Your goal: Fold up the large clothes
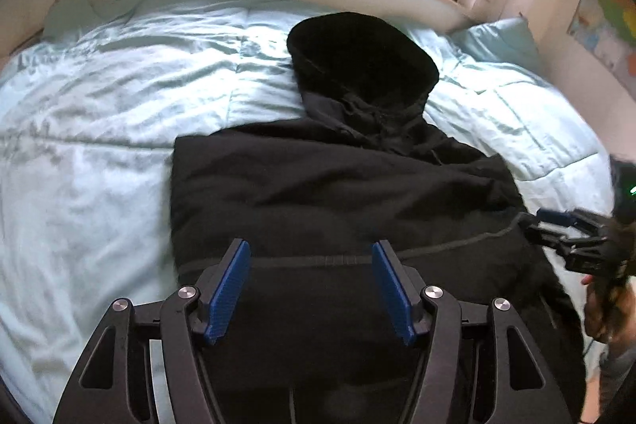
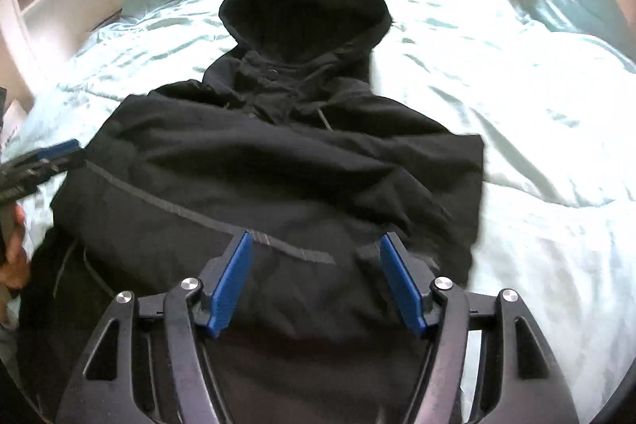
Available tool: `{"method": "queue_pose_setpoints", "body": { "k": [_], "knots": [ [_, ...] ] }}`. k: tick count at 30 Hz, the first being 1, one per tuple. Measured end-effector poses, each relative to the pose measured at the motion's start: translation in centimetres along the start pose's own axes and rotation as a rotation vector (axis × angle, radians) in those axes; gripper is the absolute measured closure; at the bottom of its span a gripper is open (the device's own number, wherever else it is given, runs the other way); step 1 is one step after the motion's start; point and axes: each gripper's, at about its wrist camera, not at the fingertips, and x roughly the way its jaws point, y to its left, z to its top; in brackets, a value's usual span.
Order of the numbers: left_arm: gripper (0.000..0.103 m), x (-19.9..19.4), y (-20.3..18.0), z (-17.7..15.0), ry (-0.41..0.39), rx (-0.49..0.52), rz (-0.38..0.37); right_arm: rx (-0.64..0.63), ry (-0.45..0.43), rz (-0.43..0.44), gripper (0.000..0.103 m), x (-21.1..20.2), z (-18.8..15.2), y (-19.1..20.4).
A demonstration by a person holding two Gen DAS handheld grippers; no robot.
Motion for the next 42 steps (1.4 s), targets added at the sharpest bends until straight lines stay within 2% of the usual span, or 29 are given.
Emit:
{"method": "queue_pose_setpoints", "body": {
  "k": [1, 3, 5, 7, 10, 15, 19, 20, 24, 27, 31, 36, 39, 41, 42],
  "knots": [
    [0.037, 0.1, 0.3, -0.4, 0.012, -0.007, -0.001, -0.002, 0.030, -0.005, 0.033, 0.5, -0.8, -0.2],
    [0.037, 2.0, 1.5, -1.2, 0.085, -0.041, 0.062, -0.013, 0.069, -0.045, 0.034, 2.1, -2.0, -0.6],
    [0.038, 4.1, 2.5, -1.7, 0.133, -0.058, 0.089, -0.011, 0.098, -0.049, 0.038, 3.8, -3.0, -0.9],
    [0.037, 4.9, 2.3, -2.2, 0.133, -0.032, 0.117, 0.039, 0.097, -0.015, 0.038, 4.3, -3.6, -1.8],
    [0.037, 4.8, 1.5, -2.3, 0.113, 0.015, 0.152, 0.043, 0.078, -0.006, 0.038, 3.8, -4.3, -2.2],
    [0.037, 2.9, 2.4, -2.1, 0.079, 0.010, 0.076, 0.009, 0.080, 0.023, 0.035, 2.7, -5.0, -2.2],
    [0.037, -0.3, 3.0, -0.3, 0.048, -0.047, -0.010, 0.027, 0.141, 0.099, 0.035, 0.9, -4.8, -3.4],
    [0.037, -1.3, 2.9, 0.4, 0.039, -0.052, -0.014, 0.028, 0.151, 0.103, 0.035, 0.8, -4.2, -3.3],
    [0.037, -5.9, 1.8, 5.5, 0.010, -0.058, -0.015, 0.008, 0.146, 0.070, 0.035, -4.3, -0.7, -4.3],
    [0.037, -9.7, -0.2, 9.6, -0.001, -0.044, -0.018, 0.011, 0.094, 0.042, 0.035, -9.9, 3.9, -5.2],
    [0.037, -14.0, -2.9, 13.9, -0.018, -0.007, -0.027, 0.056, 0.023, 0.056, 0.035, -17.2, 9.7, -6.1],
    [0.037, -18.5, -5.5, 17.8, -0.065, 0.073, -0.005, -0.016, -0.083, -0.029, 0.032, -24.5, 15.1, -5.4],
    [0.037, -19.9, -6.7, 20.1, -0.104, 0.116, 0.008, -0.045, -0.125, -0.092, 0.028, -26.3, 17.2, -4.9],
    [0.036, -19.7, -7.2, 21.9, -0.118, 0.126, 0.006, -0.045, -0.142, -0.092, 0.027, -26.4, 18.6, -4.7],
    [0.031, -19.2, -7.3, 22.7, -0.120, 0.121, 0.003, -0.036, -0.144, -0.074, 0.025, -25.9, 19.4, -4.8]
  ]
}}
